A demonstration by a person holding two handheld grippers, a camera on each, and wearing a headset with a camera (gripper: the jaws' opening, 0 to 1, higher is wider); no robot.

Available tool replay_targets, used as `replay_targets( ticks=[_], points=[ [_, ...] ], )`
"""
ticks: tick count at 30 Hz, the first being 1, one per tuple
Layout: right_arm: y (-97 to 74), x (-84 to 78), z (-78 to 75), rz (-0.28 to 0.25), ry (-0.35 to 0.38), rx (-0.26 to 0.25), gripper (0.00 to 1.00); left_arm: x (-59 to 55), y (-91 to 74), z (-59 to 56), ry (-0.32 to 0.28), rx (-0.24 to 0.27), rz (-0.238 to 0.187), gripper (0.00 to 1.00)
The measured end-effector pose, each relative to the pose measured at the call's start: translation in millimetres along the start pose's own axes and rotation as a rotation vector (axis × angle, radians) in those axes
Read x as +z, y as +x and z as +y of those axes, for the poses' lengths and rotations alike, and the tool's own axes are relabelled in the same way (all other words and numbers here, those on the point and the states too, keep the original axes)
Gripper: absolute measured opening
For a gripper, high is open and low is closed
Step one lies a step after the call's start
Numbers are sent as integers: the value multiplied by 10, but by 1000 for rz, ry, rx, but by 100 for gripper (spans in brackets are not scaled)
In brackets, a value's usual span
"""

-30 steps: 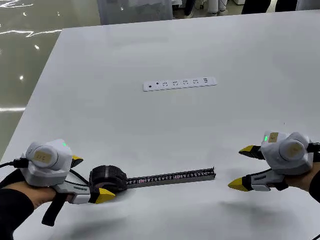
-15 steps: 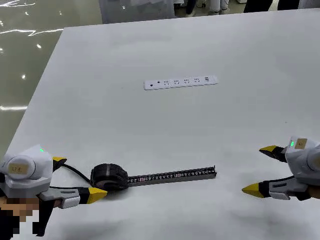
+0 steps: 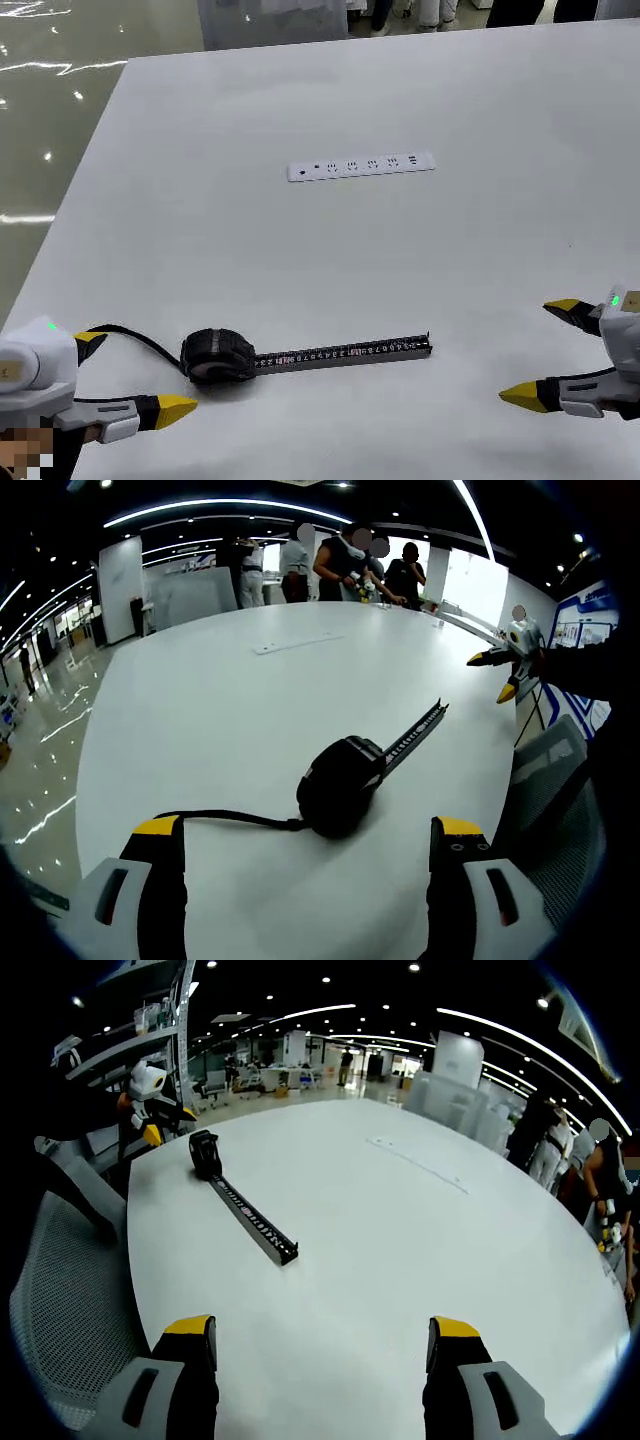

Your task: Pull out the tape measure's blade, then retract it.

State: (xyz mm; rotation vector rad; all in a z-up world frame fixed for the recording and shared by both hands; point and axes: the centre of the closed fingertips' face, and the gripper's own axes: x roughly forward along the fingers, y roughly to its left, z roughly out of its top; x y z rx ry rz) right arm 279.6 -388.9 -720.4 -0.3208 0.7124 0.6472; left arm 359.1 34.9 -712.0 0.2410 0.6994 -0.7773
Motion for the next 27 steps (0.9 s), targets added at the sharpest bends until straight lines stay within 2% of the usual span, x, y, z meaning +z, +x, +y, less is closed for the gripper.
replay_targets(
  ticks=[6,12,14,16,22,27],
  points=[
    [-63,-90,21,-1,32,2,90,-126,-27,-27,1,-1,8,99],
    [-124,-210,39,4,41,-16,99,-180,-76,-35,14,4,-14,99],
    [-151,-243,33,2,47,-26,99,-203,-93,-53,16,-2,-14,99],
    [-168,-262,62,1,51,-23,99,-182,-119,-76,40,-4,-44,99],
    [-239,-314,134,-7,59,-17,99,-237,-155,-78,21,1,-39,99],
    [-301,-367,218,-10,56,-6,99,-265,-191,-108,32,5,-47,99]
  ],
)
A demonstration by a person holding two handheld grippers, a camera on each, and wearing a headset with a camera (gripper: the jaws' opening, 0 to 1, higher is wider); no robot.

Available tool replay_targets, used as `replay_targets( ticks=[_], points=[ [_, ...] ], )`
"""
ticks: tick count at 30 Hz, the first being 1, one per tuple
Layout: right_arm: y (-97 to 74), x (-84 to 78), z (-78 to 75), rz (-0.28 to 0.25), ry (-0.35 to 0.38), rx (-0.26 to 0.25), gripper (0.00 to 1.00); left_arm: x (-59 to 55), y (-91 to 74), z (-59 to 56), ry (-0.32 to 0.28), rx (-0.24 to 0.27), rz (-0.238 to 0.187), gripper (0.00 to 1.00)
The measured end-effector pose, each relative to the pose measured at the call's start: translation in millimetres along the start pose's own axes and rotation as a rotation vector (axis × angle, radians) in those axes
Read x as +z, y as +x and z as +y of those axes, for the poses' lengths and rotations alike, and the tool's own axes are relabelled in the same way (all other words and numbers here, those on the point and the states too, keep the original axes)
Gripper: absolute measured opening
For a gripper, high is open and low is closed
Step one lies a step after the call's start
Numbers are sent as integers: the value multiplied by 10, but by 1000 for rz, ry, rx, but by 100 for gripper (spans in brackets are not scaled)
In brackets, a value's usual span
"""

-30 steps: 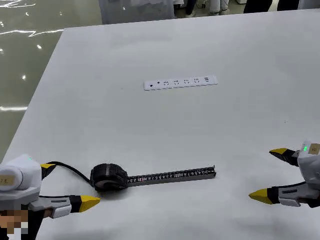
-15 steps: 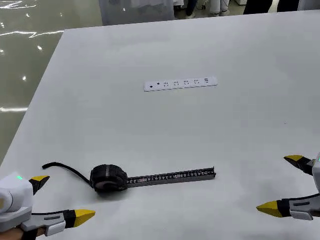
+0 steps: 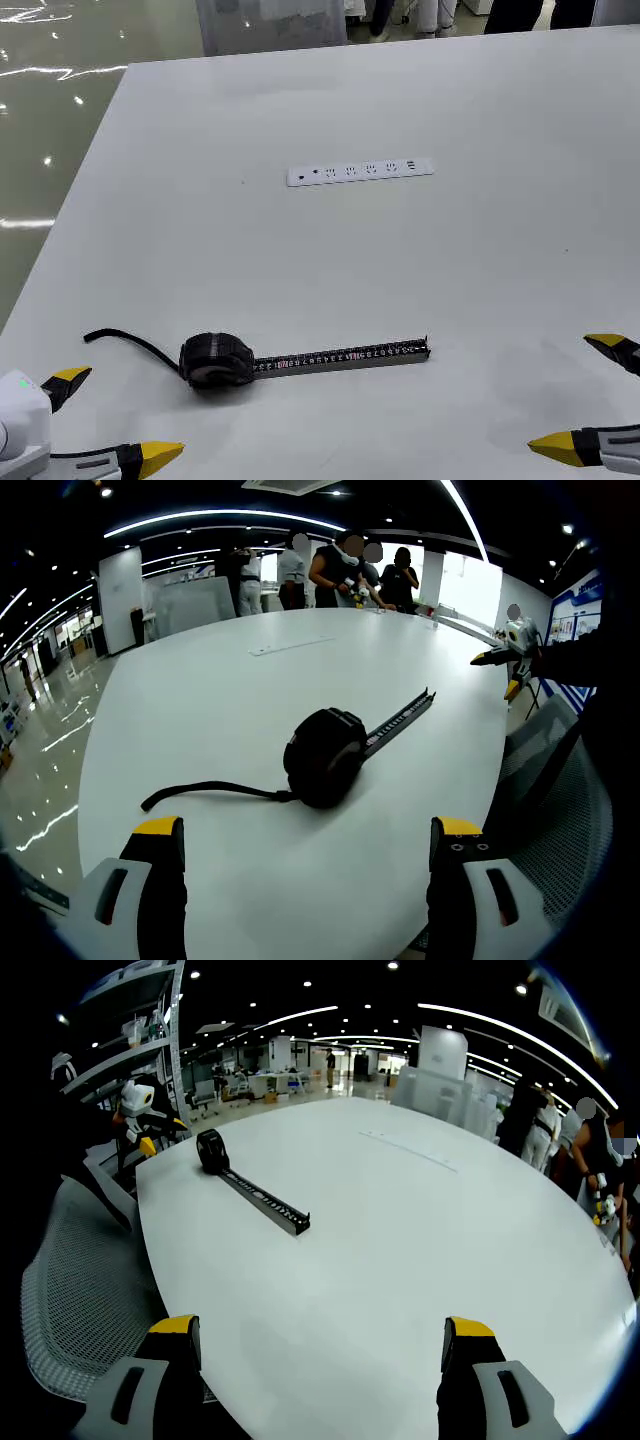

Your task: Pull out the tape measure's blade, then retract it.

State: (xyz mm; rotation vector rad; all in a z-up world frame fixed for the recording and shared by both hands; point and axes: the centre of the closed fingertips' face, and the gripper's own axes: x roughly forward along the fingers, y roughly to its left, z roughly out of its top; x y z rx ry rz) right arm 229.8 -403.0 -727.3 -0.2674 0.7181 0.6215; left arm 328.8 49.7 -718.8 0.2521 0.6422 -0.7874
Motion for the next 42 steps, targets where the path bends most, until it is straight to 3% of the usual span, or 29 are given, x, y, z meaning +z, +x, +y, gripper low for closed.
replay_targets(
  ticks=[7,16,23,29,42],
  points=[
    [-5,-66,-41,17,1,-25,99,-89,-20,12,-8,-1,18,99],
    [-63,-102,-57,22,16,-33,99,-28,-31,58,-2,-5,10,99],
    [-109,-87,-117,22,24,-45,99,-53,-38,49,-1,-6,20,99],
    [-85,-134,-115,40,18,-39,99,-85,-26,30,-2,-8,27,99],
    [-77,-107,-126,41,11,-35,99,-17,-26,28,-9,-1,7,99]
  ],
)
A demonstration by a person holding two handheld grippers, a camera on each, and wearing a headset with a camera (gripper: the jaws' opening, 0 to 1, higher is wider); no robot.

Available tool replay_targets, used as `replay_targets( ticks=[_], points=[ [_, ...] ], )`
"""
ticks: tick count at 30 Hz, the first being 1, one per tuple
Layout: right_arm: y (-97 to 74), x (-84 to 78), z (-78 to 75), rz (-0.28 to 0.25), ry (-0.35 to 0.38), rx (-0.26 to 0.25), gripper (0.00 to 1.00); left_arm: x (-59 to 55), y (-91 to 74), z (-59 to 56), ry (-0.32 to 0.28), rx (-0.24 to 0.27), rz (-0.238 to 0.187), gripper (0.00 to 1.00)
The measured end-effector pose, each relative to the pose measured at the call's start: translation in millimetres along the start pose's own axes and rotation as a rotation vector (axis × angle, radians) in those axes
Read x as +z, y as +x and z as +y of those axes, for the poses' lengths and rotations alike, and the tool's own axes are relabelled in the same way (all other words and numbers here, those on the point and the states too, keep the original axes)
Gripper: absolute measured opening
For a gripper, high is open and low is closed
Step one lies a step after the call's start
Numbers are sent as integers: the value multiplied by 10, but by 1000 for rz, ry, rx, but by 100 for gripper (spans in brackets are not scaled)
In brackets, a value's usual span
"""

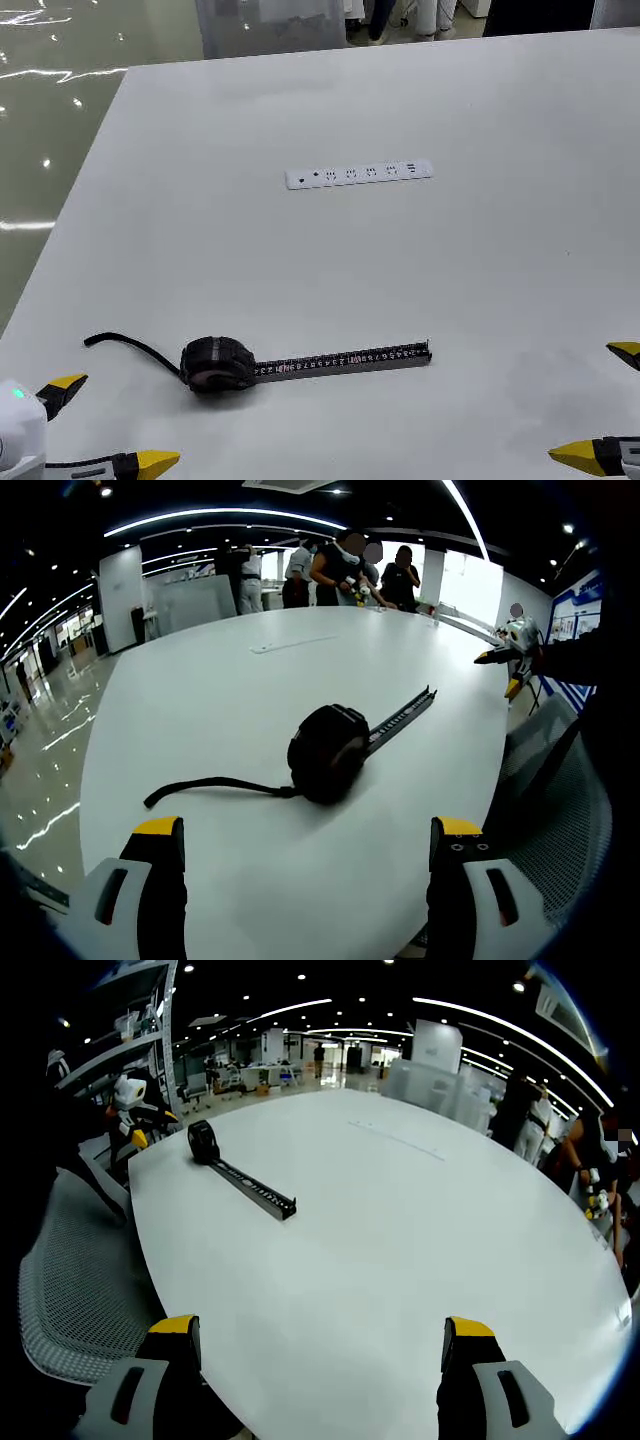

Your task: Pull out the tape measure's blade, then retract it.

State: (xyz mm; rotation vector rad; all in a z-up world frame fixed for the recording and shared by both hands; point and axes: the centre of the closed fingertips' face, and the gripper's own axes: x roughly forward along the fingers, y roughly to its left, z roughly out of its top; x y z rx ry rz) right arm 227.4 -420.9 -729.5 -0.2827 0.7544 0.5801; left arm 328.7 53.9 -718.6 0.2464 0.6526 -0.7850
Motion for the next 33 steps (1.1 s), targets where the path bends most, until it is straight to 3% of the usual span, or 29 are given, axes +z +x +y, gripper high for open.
replay_targets(
  ticks=[9,14,16,18,21,22,29,33],
  points=[
    [-28,-9,29,3,-12,1,99,-12,-9,-54,8,-4,1,99],
    [-36,-3,28,8,-19,4,99,51,-1,-26,4,8,-13,99],
    [-42,0,10,16,-30,4,99,82,-5,26,26,44,-21,99],
    [-53,24,-2,15,-38,3,99,90,-3,35,18,47,-23,99],
    [-70,49,4,17,-59,11,99,80,23,31,0,45,-10,99],
    [-73,56,8,22,-65,16,99,36,41,36,5,53,19,99],
    [-16,126,-28,72,-110,54,99,160,176,-6,-46,50,2,99],
    [32,196,-24,100,-145,92,99,266,277,-100,-64,49,-4,99]
  ],
)
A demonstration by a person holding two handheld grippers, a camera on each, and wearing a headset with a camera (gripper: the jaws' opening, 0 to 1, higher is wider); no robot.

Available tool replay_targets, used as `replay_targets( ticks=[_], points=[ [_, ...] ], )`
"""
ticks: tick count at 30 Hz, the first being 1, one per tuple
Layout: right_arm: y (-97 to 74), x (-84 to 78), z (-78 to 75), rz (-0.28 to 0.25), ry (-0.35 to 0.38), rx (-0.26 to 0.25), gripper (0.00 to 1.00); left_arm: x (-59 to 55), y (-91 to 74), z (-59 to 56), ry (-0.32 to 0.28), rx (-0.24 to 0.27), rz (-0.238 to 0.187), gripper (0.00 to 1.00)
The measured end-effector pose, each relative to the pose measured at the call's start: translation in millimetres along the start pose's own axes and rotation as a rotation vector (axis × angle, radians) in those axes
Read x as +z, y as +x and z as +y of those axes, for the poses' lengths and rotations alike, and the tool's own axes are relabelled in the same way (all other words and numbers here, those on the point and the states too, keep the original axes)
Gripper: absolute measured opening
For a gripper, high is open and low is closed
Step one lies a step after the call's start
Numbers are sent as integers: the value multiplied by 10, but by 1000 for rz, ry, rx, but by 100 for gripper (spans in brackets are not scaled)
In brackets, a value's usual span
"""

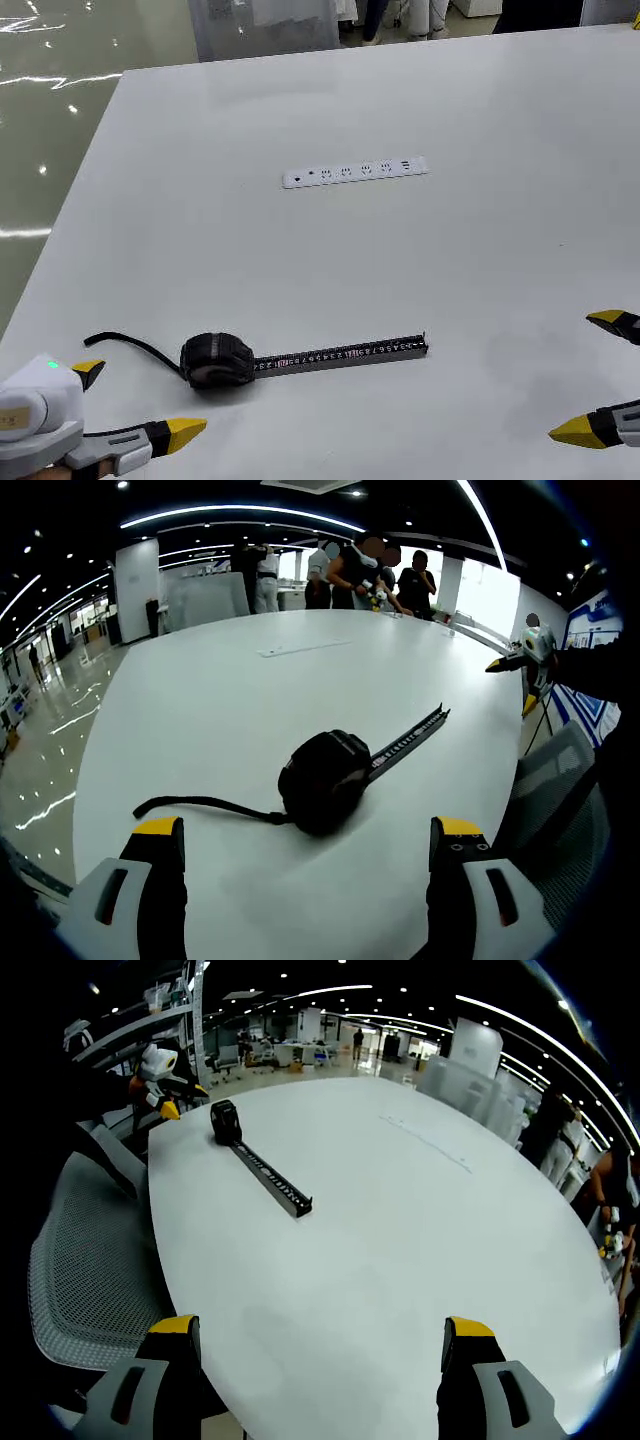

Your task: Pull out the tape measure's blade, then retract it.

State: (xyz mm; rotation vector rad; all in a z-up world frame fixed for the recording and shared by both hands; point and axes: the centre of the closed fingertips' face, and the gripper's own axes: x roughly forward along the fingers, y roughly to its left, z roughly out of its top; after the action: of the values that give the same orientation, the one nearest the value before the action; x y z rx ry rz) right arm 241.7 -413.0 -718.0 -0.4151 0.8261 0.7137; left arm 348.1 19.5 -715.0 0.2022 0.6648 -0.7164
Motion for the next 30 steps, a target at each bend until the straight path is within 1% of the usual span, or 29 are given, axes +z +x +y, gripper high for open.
replay_targets(
  ticks=[2,3,4,6,7,9,11,14,17,19,21,22,24,25,26,28,30],
  points=[
    [20,39,4,7,-8,19,99,48,40,-48,1,-1,-10,99],
    [32,77,-4,6,-18,24,99,102,67,-50,15,17,-28,99],
    [43,106,-10,4,-20,27,99,123,78,-60,15,23,-34,99],
    [65,170,-11,3,-31,41,99,134,118,-75,7,22,-29,99],
    [78,184,-24,4,-38,45,99,133,137,-105,0,12,-23,99],
    [102,247,-36,3,-69,52,99,139,183,-160,5,13,-9,99],
    [128,291,-55,11,-90,58,99,165,215,-219,22,12,-11,99],
    [155,358,-73,20,-130,64,99,201,257,-283,29,5,-15,99],
    [172,431,-67,20,-132,85,99,222,303,-309,25,12,-15,99],
    [200,469,-60,24,-153,99,99,253,334,-329,19,23,-22,99],
    [236,491,-55,38,-168,109,99,256,374,-345,-4,15,-19,99],
    [246,501,-46,41,-172,116,99,248,390,-339,-13,20,-14,99],
    [274,539,-28,37,-178,135,99,281,401,-369,-27,21,-23,99],
    [290,553,-21,35,-183,143,99,289,413,-373,-29,25,-23,99],
    [322,558,-11,40,-192,154,99,288,435,-358,-21,43,-18,99],
    [380,563,-16,48,-211,161,99,299,473,-324,15,83,-9,99],
    [425,574,-27,47,-221,163,96,304,494,-295,15,119,2,99]
  ],
)
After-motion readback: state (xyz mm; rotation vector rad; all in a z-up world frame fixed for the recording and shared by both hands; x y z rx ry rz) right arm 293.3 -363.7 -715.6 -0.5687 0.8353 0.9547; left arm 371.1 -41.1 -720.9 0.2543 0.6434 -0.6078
